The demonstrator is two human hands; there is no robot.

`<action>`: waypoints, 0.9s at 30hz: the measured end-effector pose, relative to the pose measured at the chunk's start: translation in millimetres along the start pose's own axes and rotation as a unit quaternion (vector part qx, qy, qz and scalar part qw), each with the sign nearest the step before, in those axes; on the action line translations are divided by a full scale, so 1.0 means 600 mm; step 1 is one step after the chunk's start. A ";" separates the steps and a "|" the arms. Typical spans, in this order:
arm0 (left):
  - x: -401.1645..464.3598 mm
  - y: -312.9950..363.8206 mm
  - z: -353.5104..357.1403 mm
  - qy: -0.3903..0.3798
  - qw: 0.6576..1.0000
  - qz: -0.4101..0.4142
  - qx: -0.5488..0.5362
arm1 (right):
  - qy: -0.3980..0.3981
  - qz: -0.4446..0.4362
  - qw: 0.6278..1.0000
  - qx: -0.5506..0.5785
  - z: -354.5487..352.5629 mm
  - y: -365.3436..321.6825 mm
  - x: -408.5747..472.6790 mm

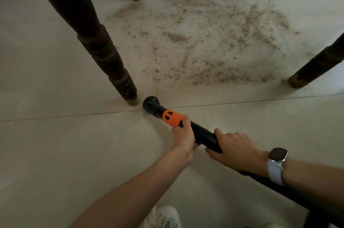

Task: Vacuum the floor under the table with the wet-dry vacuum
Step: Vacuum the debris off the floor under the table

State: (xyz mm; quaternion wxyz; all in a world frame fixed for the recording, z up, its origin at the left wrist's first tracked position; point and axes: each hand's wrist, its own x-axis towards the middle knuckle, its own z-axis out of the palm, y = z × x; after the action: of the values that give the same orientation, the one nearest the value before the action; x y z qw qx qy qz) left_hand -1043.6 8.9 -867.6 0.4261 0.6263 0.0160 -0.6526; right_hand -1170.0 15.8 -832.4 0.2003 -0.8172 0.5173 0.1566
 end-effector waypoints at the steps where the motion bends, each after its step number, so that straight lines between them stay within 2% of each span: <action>1: 0.008 0.004 0.013 -0.008 1.000 0.001 0.007 | 0.004 0.013 1.000 0.000 -0.004 0.006 0.002; 7: 0.051 0.051 0.050 0.001 0.999 0.008 0.042 | -0.005 0.041 0.997 0.065 -0.035 0.022 0.046; 13: 0.067 0.112 0.041 0.030 0.993 0.007 0.113 | -0.059 0.055 0.960 0.268 -0.032 -0.004 0.115; 18: 0.051 0.125 0.025 0.039 0.988 -0.052 0.143 | -0.054 0.043 0.963 0.262 -0.019 -0.022 0.116; 21: 0.044 0.115 0.020 0.046 0.983 -0.056 0.171 | -0.040 0.036 0.965 0.257 -0.002 -0.018 0.103; 27: 0.055 0.061 0.073 0.063 0.970 0.052 0.228 | -0.020 0.063 0.954 0.291 0.009 0.024 0.088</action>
State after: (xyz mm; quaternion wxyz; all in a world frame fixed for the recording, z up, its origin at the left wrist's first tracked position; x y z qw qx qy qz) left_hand -1052.8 -56.1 -866.9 0.3036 0.7467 -0.1386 -0.5753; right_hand -1161.3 -28.7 -864.0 0.4296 -0.6860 0.5865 0.0273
